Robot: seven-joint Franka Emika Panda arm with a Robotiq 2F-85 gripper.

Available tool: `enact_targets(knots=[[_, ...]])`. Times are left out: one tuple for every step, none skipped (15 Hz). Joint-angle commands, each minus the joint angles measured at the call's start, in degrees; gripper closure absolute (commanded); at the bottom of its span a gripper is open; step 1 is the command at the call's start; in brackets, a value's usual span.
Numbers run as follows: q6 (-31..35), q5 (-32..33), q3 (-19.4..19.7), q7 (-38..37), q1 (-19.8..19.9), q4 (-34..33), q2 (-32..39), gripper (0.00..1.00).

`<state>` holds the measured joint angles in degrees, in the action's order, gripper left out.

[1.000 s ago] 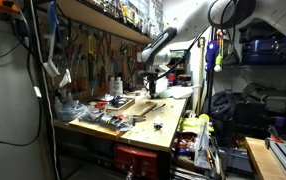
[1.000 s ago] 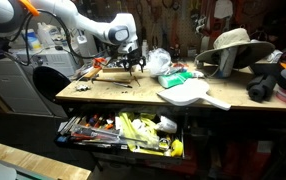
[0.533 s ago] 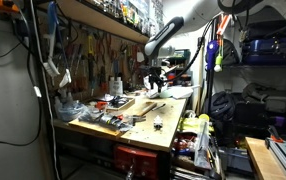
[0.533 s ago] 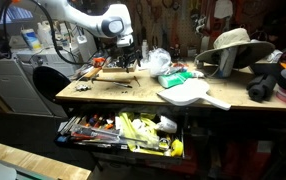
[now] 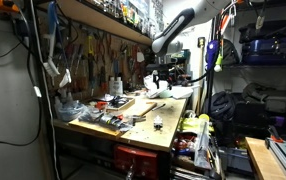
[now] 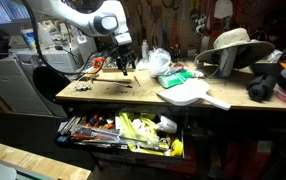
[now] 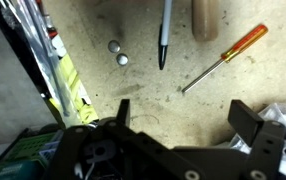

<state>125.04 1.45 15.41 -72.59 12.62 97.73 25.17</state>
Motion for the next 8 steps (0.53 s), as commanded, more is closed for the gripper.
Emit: enact_targets(knots=[[0.42, 5.16, 0.85, 7.93, -1.30, 4.69, -4.15, 0.00], [0.40, 6.90, 1.06, 9.74, -1.62, 5.03, -4.73, 0.00], [0.61, 8.39, 1.09, 11.81, -1.81, 5.69, -5.53, 0.00], [0.85, 9.74, 1.05, 13.87, -1.99, 6.12, -6.21, 0.00], [1.10, 11.07, 0.98, 15.94, -2.17, 6.39, -6.72, 0.00], [1.34, 12.22, 0.86, 18.20, -2.31, 6.64, -7.23, 0.00], [1.63, 12.99, 0.66, 20.60, -2.30, 6.48, -7.38, 0.00], [1.96, 13.48, 0.43, 23.31, -2.25, 6.18, -7.43, 0.00]])
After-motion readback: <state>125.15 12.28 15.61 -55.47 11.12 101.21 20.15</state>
